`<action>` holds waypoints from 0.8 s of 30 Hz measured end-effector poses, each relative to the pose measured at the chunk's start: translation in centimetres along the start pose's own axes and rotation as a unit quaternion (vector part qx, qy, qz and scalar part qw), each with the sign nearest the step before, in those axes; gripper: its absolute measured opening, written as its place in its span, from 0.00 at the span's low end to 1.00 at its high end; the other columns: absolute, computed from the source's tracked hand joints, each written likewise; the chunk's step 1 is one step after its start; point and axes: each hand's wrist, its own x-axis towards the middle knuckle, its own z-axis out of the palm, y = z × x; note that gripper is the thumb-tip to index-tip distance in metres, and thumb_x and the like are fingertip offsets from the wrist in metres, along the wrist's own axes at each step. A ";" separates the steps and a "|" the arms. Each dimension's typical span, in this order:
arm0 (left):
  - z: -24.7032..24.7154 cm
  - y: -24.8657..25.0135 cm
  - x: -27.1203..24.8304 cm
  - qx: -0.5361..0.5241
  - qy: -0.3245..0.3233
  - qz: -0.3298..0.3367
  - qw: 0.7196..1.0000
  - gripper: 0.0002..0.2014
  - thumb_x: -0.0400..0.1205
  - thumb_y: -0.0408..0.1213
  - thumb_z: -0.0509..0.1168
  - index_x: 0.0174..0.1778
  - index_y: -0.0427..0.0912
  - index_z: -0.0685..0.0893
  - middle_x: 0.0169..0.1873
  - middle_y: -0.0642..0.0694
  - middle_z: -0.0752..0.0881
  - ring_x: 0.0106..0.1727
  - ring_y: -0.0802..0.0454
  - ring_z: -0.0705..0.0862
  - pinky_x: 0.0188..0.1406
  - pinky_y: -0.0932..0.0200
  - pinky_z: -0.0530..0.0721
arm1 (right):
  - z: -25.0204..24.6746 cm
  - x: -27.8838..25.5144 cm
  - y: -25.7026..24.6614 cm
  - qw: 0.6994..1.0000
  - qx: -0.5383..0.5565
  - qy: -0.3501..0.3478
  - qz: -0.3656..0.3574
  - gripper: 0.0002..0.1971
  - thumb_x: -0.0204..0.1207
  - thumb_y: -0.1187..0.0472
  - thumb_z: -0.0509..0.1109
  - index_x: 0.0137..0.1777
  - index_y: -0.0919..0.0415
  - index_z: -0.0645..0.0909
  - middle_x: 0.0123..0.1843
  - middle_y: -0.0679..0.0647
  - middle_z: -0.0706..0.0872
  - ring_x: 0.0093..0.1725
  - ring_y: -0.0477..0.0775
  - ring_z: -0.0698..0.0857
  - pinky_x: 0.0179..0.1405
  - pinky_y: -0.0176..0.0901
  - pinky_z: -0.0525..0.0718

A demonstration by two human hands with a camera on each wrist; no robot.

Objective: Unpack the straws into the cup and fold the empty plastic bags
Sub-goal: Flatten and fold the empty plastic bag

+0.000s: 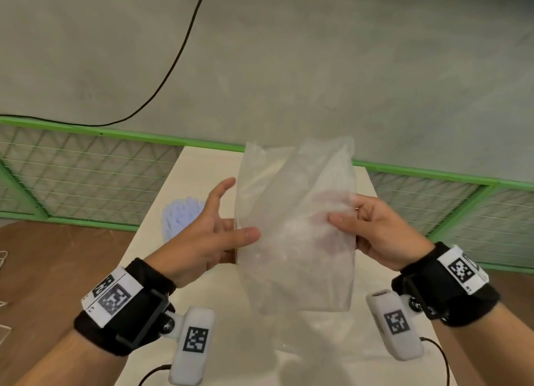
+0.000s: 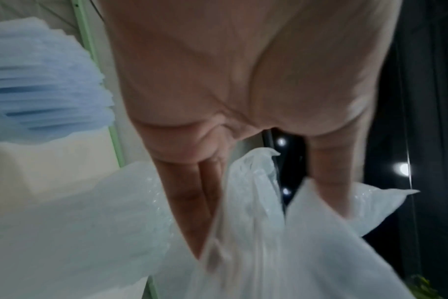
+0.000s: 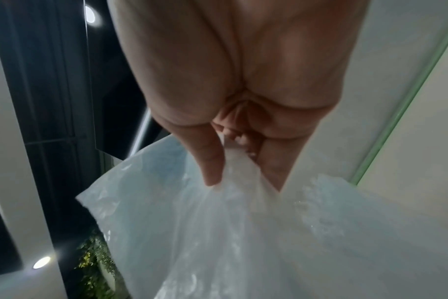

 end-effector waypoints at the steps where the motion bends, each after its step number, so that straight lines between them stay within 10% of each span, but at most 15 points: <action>1: 0.2 -0.1 0.0 0.016 0.001 -0.020 1.000 0.39 0.72 0.38 0.80 0.74 0.65 0.67 0.51 0.27 0.88 0.52 0.38 0.90 0.44 0.50 0.91 | -0.1 0.0 0.0 1.000 -0.002 -0.003 -0.003 0.23 0.70 0.62 0.72 0.68 0.60 0.81 0.59 0.64 0.89 0.48 0.67 0.91 0.43 0.52 0.91; 5: 0.6 -0.3 0.2 0.068 0.025 -0.024 0.997 0.17 0.77 0.40 0.65 0.62 0.44 0.83 0.48 0.31 0.91 0.40 0.39 0.90 0.36 0.50 0.91 | -0.6 -0.1 -0.2 1.000 -0.008 0.007 -0.023 0.20 0.68 0.59 0.75 0.62 0.58 0.87 0.59 0.64 0.89 0.48 0.64 0.91 0.43 0.50 0.90; 8: 0.4 0.2 0.2 0.019 0.024 0.001 1.000 0.18 0.84 0.30 0.60 0.66 0.52 0.82 0.41 0.22 0.86 0.29 0.40 0.86 0.25 0.53 0.87 | -1.1 -0.2 -0.2 0.999 0.009 0.005 -0.042 0.17 0.63 0.57 0.82 0.53 0.59 0.91 0.54 0.60 0.92 0.49 0.61 0.91 0.47 0.53 0.89; 12: 0.9 0.7 0.2 -0.015 0.021 0.026 0.999 0.21 0.87 0.26 0.54 0.55 0.55 0.88 0.23 0.42 0.84 0.16 0.50 0.81 0.17 0.61 0.81 | -1.5 -0.4 0.0 0.997 0.048 0.011 -0.066 0.15 0.56 0.56 0.86 0.43 0.58 0.93 0.43 0.56 0.93 0.40 0.52 0.91 0.37 0.42 0.89; 16: 1.4 1.1 0.0 -0.045 0.041 0.031 0.998 0.21 0.82 0.24 0.57 0.34 0.48 0.92 0.32 0.45 0.87 0.23 0.50 0.82 0.18 0.58 0.83 | -1.4 -0.9 -1.1 0.995 0.044 0.029 -0.089 0.08 0.59 0.70 0.71 0.28 0.61 0.91 0.33 0.59 0.91 0.31 0.53 0.90 0.31 0.37 0.87; 21: 2.0 1.3 -0.2 -0.043 0.007 0.016 0.999 0.17 0.72 0.50 0.66 0.48 0.42 0.86 0.47 0.43 0.85 0.43 0.43 0.86 0.31 0.48 0.86 | -1.6 -1.1 -1.8 0.998 -0.013 -0.007 -0.057 0.30 0.59 0.36 0.78 0.36 0.68 0.90 0.46 0.72 0.89 0.41 0.63 0.88 0.39 0.43 0.87; 24: 2.6 0.9 -0.2 0.059 0.008 0.026 0.998 0.23 0.65 0.38 0.79 0.56 0.47 0.81 0.48 0.46 0.89 0.43 0.46 0.89 0.32 0.53 0.87 | -1.1 -1.1 -2.0 0.994 -0.065 -0.003 -0.083 0.05 0.63 0.64 0.83 0.37 0.61 0.91 0.45 0.59 0.91 0.43 0.57 0.89 0.38 0.41 0.87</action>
